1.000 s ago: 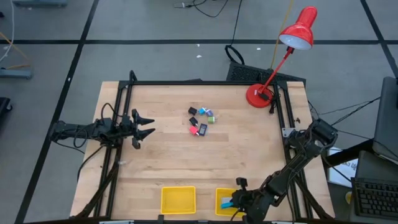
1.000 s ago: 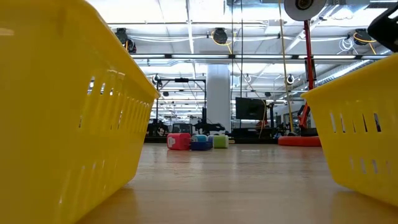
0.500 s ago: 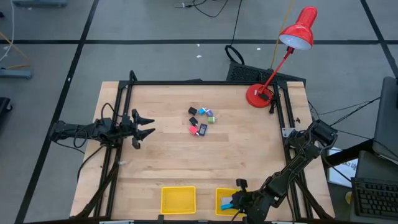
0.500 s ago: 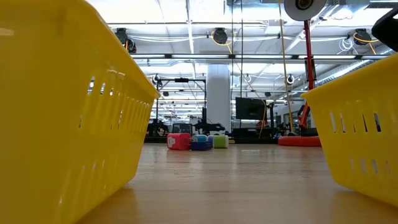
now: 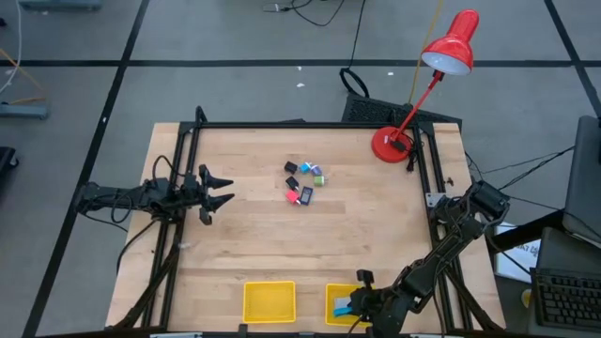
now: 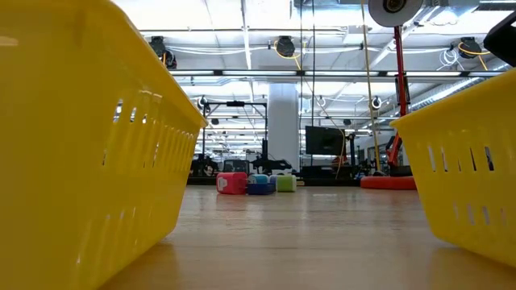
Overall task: Pick & Place Office items
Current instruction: Put the blue digital clock into the right yellow bin, then put the pink adapter into the left yellow bin
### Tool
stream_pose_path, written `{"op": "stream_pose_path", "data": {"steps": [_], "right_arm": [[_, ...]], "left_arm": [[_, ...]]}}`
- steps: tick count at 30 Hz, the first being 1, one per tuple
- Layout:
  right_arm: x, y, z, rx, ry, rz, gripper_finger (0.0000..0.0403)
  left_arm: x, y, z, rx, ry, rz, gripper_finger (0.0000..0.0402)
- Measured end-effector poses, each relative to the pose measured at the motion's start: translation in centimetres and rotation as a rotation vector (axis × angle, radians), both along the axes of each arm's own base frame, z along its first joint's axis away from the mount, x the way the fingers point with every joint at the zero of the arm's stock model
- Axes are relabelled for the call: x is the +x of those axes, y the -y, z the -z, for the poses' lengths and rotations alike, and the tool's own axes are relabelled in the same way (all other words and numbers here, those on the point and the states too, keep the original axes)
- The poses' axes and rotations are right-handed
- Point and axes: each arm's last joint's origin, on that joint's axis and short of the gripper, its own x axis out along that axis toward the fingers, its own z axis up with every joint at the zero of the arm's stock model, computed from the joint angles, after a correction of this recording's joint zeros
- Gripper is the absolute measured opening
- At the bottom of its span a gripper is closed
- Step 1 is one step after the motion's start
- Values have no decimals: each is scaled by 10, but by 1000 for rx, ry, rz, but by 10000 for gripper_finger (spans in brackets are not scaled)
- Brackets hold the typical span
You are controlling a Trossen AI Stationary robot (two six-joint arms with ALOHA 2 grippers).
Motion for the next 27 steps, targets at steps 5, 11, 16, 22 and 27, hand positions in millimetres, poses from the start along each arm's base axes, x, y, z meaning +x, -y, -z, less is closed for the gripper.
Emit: {"op": "stream_pose_path", "data": {"steps": [5, 11, 16, 22, 27], "right_arm": [[0, 0, 0, 9, -3, 10, 88], [0, 0, 0, 16, -6, 18, 97], [1, 1, 0, 12, -4, 16, 103], [4, 10, -19, 77, -2, -5, 104], [6, 27, -52, 159, 45, -37, 105]], "left_arm": [[0, 0, 0, 0, 0, 0, 212], [0, 0, 0, 0, 0, 0, 212], [0, 0, 0, 0, 0, 0, 212], [0, 0, 0, 0, 0, 0, 212], [0, 0, 0, 0, 0, 0, 212]]}}
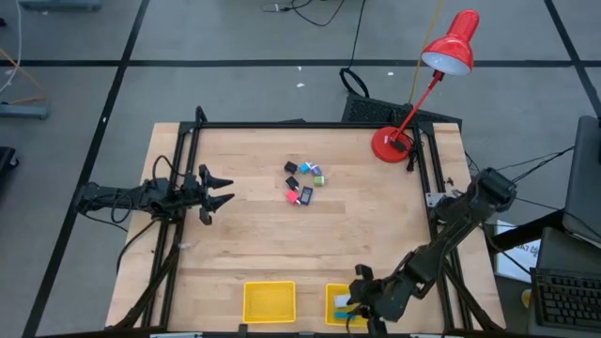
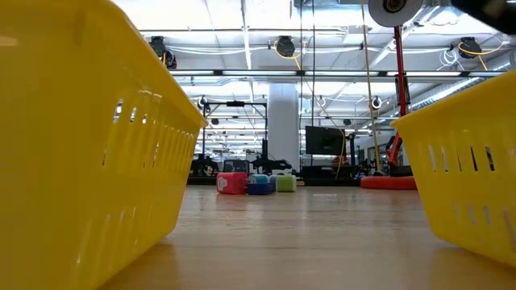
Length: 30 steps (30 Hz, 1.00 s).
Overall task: Pick & Place Office items
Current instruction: Put the pink adapter into the left yellow bin
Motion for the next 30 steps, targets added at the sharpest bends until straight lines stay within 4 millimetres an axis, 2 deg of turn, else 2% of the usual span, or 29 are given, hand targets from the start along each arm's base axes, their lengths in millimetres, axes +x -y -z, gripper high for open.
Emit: {"op": "stream_pose_path", "data": {"steps": [4, 9, 13, 21, 26, 30], "right_arm": [[-3, 13, -23, -88, 131, -73, 105], [-8, 42, -32, -278, 261, -41, 97], [-15, 74, -19, -287, 317, 47, 90], [-50, 142, 29, -204, 536, 213, 88], [-72, 173, 52, -202, 607, 306, 88], [-82, 192, 59, -282, 633, 351, 88]], "left_arm": [[0, 0, 0, 0, 0, 0, 212], [0, 0, 0, 0, 0, 0, 212], [0, 0, 0, 0, 0, 0, 212], [0, 0, 0, 0, 1, 0, 212], [0, 0, 0, 0, 0, 0, 212], [0, 0, 0, 0, 0, 0, 212]]}}
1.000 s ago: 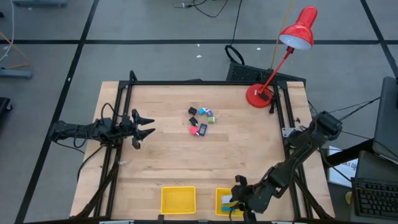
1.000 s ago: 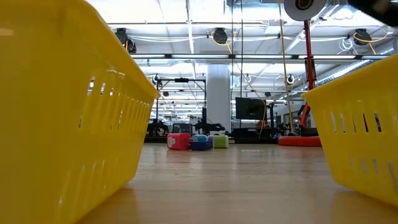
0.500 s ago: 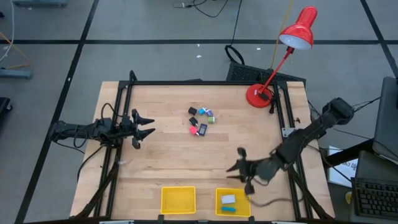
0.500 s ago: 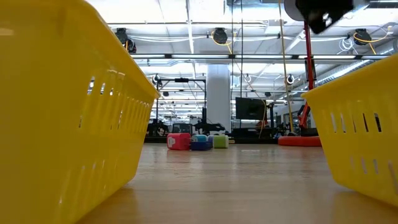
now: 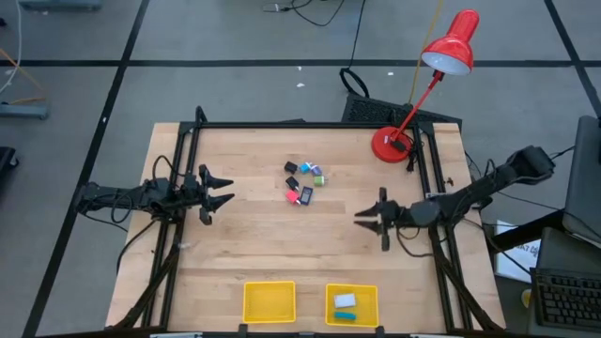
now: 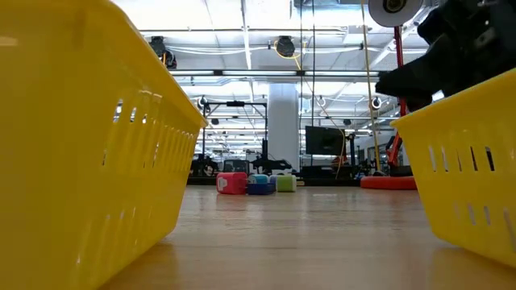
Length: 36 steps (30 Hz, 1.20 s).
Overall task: Pick & Place Office items
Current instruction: Put the pink adapter into the left yellow bin
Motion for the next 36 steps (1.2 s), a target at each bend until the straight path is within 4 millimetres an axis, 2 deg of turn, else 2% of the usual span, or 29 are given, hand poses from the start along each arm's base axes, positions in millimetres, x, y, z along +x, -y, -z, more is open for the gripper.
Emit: {"op": "stream_pose_path", "data": {"steps": [8, 16, 20, 23, 26, 29, 32, 36], "right_arm": [[-8, 24, 1, -113, 36, 107, 89], [-8, 41, 4, -139, 24, 203, 89], [-7, 44, 0, -98, 70, 122, 89], [-7, 44, 1, -75, 68, 65, 88], [-6, 45, 2, -67, 60, 70, 89], [-6, 46, 3, -67, 52, 75, 89], [-6, 46, 4, -70, 43, 76, 89], [-8, 46, 7, -78, 33, 81, 89]], "left_arm": [[0, 0, 0, 0, 0, 0, 212], [0, 0, -3, -3, 28, 0, 212], [-2, 0, -11, -17, 117, 1, 212], [-4, 0, -19, -79, 213, 11, 212], [-4, 0, -22, -109, 252, 17, 212], [-4, -1, -22, -214, 271, 22, 212], [-3, -4, -20, -353, 285, -64, 212], [3, -6, -15, -438, 252, -166, 212]]}}
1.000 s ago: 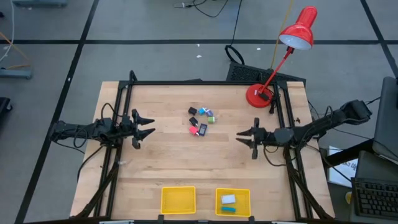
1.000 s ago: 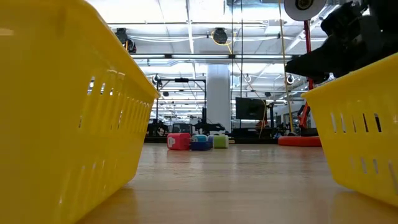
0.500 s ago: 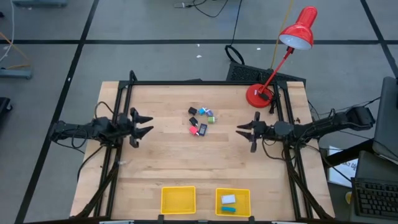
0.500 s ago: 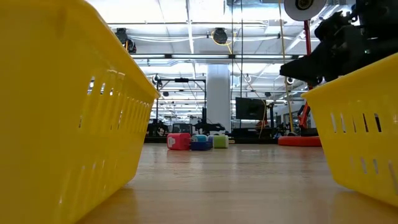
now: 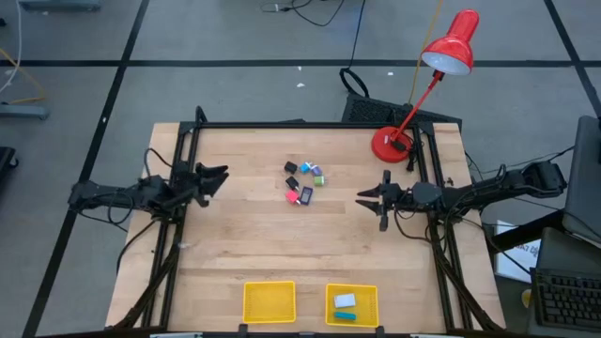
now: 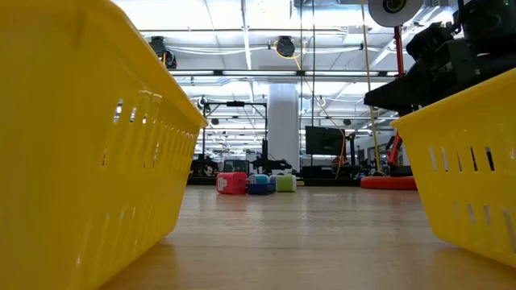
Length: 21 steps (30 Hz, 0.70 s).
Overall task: Pick & Place Office items
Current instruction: Put the pink adapter into the left yellow bin
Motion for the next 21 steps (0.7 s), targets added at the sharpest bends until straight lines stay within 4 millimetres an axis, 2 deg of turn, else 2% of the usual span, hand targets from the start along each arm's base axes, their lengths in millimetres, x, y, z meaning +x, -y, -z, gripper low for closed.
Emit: {"op": "stream_pose_path", "data": {"steps": [5, 8, 16, 21], "right_arm": [[-2, 2, 4, -9, -12, 52, 89], [-3, 6, 5, 2, -10, 77, 89], [-6, 13, 11, 52, -14, 125, 89], [-6, 13, 11, 53, -14, 126, 89]], "left_arm": [[20, 3, 7, -21, -189, 44, 212], [41, 5, 8, -15, -342, 41, 212], [121, 8, 4, 155, -725, 48, 212], [172, -3, 3, 123, -887, 48, 212]]}}
